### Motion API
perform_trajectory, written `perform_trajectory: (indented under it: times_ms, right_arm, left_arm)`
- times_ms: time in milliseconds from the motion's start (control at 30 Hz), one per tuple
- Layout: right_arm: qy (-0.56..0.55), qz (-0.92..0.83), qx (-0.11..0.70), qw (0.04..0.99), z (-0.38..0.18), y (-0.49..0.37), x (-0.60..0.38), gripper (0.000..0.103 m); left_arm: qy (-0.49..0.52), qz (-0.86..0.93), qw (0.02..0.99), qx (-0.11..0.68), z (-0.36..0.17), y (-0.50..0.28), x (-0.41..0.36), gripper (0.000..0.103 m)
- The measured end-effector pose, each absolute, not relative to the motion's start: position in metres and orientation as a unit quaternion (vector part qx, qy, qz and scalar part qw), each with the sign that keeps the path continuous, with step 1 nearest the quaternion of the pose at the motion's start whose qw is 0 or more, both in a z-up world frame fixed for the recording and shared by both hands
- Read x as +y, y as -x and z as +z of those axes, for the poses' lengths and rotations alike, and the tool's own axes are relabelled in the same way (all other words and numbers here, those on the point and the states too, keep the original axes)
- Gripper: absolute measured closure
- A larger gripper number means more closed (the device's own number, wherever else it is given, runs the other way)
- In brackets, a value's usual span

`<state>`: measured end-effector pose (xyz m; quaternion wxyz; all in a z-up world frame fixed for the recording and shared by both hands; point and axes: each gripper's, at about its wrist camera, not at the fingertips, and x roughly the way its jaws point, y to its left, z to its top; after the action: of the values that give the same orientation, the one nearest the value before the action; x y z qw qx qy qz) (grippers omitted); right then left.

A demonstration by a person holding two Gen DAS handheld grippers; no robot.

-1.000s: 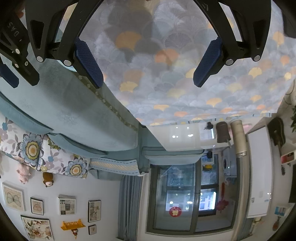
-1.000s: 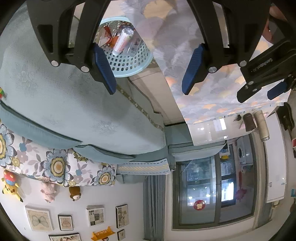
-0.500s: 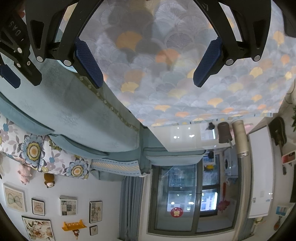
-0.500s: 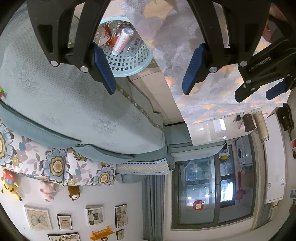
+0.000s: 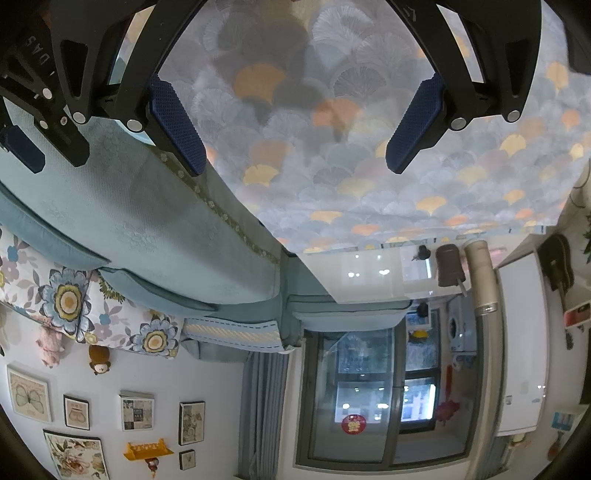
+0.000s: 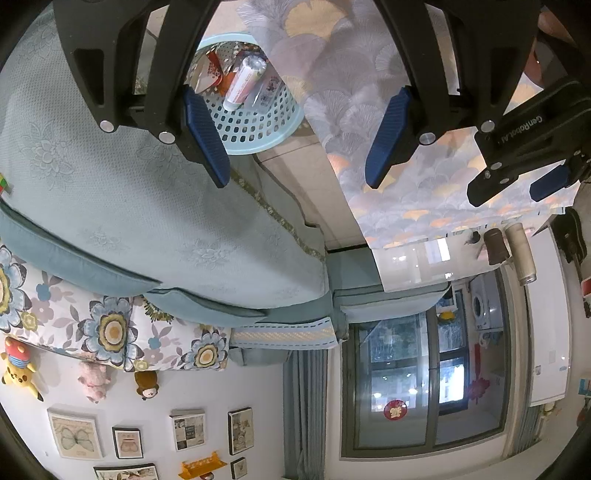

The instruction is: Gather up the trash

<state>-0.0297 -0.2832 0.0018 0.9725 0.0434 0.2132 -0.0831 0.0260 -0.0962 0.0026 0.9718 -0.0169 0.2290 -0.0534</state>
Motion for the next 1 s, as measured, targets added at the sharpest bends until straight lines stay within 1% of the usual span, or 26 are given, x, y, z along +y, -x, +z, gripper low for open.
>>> perform_trajectory:
  times_ms: [1000]
  right_arm:
    - [-0.043,-0.082,0.215,0.972,-0.002,0.029,-0.282,0.031]
  left_arm:
    - [0.021,-0.058,0.971,0.230,0.005,-0.024,-0.106,0.008]
